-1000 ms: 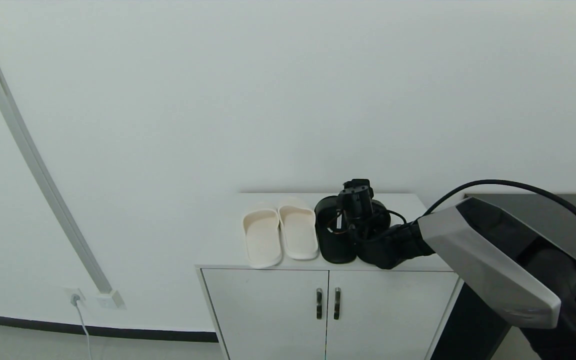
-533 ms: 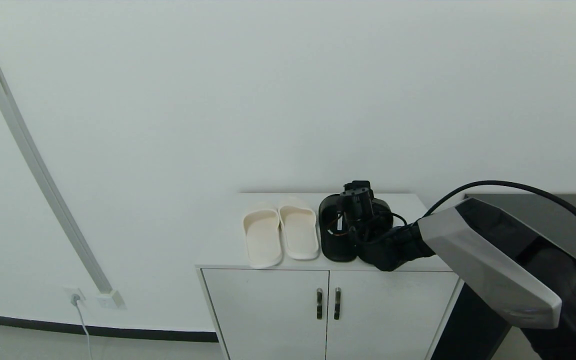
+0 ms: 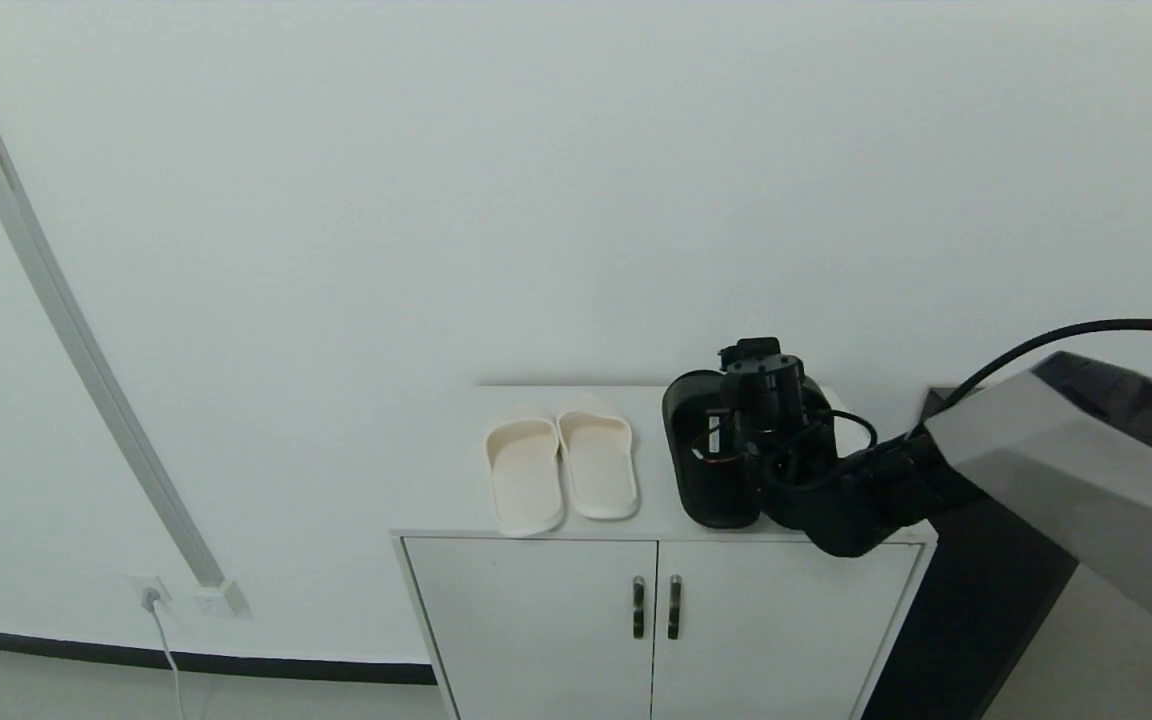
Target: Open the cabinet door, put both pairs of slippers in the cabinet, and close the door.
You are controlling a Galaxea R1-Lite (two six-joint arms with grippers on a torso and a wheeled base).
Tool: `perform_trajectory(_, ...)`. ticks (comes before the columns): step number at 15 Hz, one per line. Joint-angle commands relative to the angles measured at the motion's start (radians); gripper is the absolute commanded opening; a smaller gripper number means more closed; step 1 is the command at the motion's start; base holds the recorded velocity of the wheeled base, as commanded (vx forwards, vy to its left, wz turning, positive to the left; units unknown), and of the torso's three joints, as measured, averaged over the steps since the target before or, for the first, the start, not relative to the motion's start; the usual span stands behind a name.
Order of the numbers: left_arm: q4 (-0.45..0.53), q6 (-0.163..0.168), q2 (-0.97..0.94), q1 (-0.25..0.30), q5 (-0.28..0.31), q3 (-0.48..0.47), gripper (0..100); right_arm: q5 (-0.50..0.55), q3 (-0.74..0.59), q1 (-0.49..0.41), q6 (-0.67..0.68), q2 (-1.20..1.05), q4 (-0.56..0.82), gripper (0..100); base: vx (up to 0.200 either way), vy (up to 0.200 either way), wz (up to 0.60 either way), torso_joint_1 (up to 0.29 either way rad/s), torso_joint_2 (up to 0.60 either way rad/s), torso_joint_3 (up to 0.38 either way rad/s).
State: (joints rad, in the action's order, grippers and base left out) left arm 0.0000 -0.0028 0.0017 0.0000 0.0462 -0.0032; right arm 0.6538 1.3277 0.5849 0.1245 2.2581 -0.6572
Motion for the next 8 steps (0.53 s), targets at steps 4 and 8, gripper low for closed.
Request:
perform_trajectory(4, 0.0, 0.003, 0.0, 0.0, 0.004, 0.002, 0, -0.207, -0.42, 0.076, -0.025, -0.376, -0.07, 0, 0.0, 0.0, 0.0, 0.0, 0.0, 0.0)
perform_trajectory(8, 0.0, 0.003, 0.0, 0.0, 0.004, 0.002, 0, -0.416, -0.637, 0.124, -0.023, -0.552, -0.076, 0, 0.0, 0.0, 0.0, 0.0, 0.0, 0.0)
